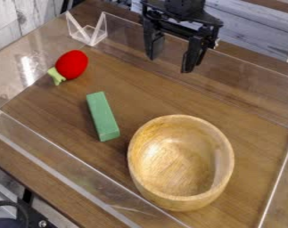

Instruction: Move the red object to the right side of the table

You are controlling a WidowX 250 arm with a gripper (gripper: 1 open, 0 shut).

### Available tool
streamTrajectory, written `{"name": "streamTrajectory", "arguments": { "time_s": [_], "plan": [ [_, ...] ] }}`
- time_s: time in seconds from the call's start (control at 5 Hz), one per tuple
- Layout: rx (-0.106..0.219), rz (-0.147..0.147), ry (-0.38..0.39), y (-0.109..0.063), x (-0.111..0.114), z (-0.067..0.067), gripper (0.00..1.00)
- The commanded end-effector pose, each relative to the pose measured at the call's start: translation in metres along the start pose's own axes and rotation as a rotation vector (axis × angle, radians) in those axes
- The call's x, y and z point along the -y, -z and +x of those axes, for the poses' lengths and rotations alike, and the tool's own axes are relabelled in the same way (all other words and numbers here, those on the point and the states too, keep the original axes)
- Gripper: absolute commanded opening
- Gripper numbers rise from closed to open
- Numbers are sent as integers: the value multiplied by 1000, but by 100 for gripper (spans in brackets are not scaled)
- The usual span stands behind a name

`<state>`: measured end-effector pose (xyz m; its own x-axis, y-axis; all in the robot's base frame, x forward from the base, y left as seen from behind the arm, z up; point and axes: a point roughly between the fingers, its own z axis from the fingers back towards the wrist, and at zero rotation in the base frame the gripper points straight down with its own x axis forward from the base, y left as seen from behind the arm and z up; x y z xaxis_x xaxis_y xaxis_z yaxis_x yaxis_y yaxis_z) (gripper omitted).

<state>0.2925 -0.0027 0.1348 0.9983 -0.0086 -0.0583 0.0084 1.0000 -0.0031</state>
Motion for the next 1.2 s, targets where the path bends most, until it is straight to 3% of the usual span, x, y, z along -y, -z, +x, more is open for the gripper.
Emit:
{"name": "streamTrajectory", "arguments": {
  "time_s": [0.0, 0.2, 0.8, 1.0],
  "plan": [
    [-28, 5, 46, 16, -12, -6, 100],
    [-23, 17, 59, 26, -32, -7, 100],
    [32, 37, -199, 8, -166, -28, 100],
    [42, 10, -243, 11, -185, -21, 100]
  ]
}}
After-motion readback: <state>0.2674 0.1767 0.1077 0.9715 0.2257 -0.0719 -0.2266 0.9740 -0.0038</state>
